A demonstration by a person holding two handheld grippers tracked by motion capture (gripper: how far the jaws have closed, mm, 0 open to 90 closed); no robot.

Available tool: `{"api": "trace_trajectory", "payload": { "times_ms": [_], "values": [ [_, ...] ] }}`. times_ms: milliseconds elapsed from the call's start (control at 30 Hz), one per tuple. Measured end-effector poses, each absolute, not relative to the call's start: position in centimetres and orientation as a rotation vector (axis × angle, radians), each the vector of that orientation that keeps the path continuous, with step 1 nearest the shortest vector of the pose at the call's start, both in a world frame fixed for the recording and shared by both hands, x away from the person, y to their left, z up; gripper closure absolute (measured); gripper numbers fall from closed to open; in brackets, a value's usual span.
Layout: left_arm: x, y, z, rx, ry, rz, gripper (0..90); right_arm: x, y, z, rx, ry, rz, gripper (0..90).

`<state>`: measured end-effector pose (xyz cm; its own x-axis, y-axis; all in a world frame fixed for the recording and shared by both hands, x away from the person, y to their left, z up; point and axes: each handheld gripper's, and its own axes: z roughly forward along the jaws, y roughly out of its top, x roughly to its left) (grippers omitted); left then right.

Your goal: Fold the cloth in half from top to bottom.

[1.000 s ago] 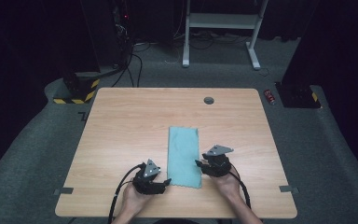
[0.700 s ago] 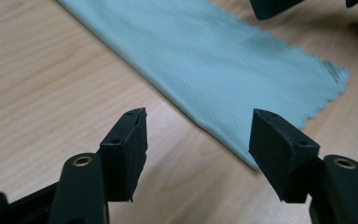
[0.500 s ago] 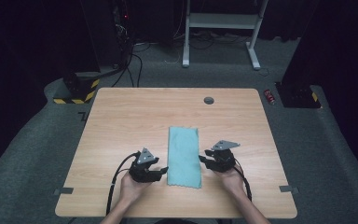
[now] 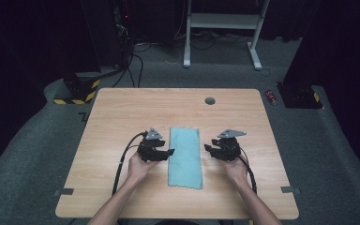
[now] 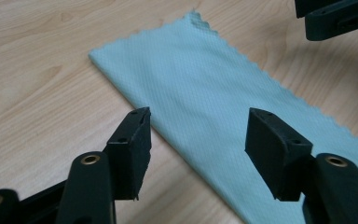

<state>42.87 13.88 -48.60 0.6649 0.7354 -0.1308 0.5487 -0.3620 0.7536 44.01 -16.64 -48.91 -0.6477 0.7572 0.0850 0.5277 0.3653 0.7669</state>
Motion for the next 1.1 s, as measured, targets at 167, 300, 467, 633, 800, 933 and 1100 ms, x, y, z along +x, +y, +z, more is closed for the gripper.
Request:
{"api": "trace_trajectory", "payload": {
  "times_ms": [167,300,467,633,800,933,1100],
  "values": [
    [44.3,13.8,-48.9,2.054,1.027,0.307,40.1,45.2,-16.9,-48.5,1.169,2.349,1.150,52.8],
    [45.1,13.8,-49.2,2.054,1.059,0.335,40.8,46.0,-17.2,-48.6,1.224,2.365,1.183,52.3],
    [46.1,13.7,-49.4,2.086,1.082,0.309,40.3,46.3,-17.1,-48.5,1.212,2.376,1.203,54.4],
    [47.3,13.5,-48.7,2.068,1.072,0.332,39.0,47.1,-16.7,-48.0,1.199,2.375,1.209,54.0],
    [49.0,13.6,-48.7,2.051,1.117,0.320,45.5,48.2,-16.3,-48.2,1.242,2.384,1.209,54.5],
    [50.2,13.8,-48.8,2.052,1.145,0.295,47.2,49.2,-15.7,-48.4,1.253,2.377,1.193,56.2],
    [51.3,13.9,-49.1,2.028,1.185,0.283,45.0,50.1,-15.1,-48.7,1.264,2.373,1.196,56.1]
  ]
}}
